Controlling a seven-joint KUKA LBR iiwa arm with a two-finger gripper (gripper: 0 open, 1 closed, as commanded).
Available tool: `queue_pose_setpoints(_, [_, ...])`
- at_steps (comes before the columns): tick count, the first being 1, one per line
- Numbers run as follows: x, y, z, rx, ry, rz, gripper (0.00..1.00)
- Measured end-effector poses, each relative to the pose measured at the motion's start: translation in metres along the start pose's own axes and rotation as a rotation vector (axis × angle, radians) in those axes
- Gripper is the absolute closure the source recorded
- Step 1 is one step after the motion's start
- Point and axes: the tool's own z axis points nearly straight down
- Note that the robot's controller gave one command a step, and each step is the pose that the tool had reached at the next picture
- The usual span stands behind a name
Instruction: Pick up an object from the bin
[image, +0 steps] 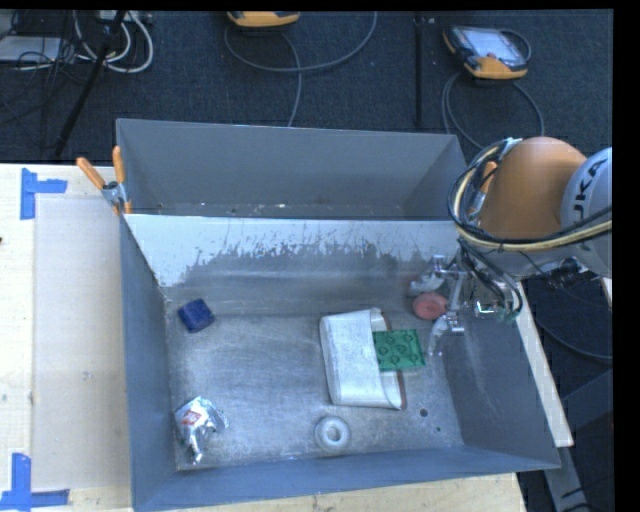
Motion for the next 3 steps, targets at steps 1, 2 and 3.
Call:
queue_pose_setpoints(1, [-0.012,-0.036,0.054,-0.005,-0.026,-0.038,0.00])
queue_pose_setpoints(2, [-0.012,-0.038,0.052,0.003,-0.027,-0.041,1.00])
queue_pose_setpoints(3, [0.013,-0.035,-0.073,0.003,-0.016,-0.039,1.00])
